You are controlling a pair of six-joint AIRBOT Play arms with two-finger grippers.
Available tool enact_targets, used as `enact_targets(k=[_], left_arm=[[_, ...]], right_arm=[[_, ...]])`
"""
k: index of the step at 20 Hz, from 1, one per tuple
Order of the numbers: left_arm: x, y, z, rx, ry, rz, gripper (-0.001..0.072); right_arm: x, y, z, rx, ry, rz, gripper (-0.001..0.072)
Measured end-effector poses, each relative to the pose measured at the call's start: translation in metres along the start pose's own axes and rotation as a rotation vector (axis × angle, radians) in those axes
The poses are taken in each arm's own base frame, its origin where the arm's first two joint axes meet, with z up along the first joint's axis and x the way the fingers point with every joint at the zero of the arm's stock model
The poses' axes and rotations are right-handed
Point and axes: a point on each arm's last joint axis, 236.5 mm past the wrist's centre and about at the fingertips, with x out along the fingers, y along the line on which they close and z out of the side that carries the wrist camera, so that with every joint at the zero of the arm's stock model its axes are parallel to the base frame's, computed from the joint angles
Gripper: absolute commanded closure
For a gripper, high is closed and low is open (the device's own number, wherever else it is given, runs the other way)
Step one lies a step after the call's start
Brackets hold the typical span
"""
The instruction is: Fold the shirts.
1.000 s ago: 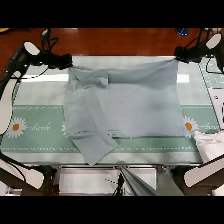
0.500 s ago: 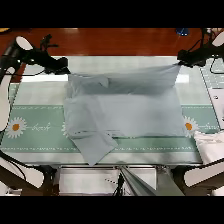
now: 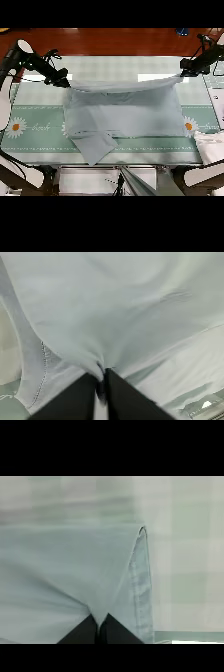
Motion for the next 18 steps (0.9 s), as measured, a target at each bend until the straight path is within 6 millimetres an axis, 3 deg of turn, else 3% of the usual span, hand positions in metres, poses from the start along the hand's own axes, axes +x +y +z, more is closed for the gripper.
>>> enact_targets(k=[1, 4, 9, 11, 12, 15, 18], left_arm=[[0.000, 0.001, 0.001, -0.005, -0.003, 0.000, 0.0292], [-0.024, 0.003, 0.003, -0.006, -0.025, -0.001, 0.0292], [-0.120, 0.006, -0.021, 0.008, -0.128, 0.029, 0.0293], [-0.149, 0.016, -0.043, -0.016, -0.166, 0.070, 0.0289], [-0.154, 0.023, -0.059, -0.043, -0.164, 0.084, 0.0262], [-0.133, 0.041, -0.114, -0.132, -0.099, 0.078, 0.0190], [-0.081, 0.049, -0.167, -0.200, -0.029, 0.025, 0.0152]], right_arm=[[0.001, 0.000, 0.000, -0.001, 0.001, -0.001, 0.0412], [-0.015, -0.002, 0.000, -0.065, -0.004, -0.009, 0.0415], [-0.101, -0.028, -0.020, -0.097, -0.051, -0.105, 0.0401], [-0.132, -0.049, -0.034, -0.050, -0.076, -0.128, 0.0288], [-0.139, -0.059, -0.044, -0.020, -0.072, -0.132, 0.0277], [-0.143, -0.079, -0.075, 0.063, -0.049, -0.077, 0.0277], [-0.131, -0.085, -0.097, 0.120, -0.043, -0.001, 0.0276]])
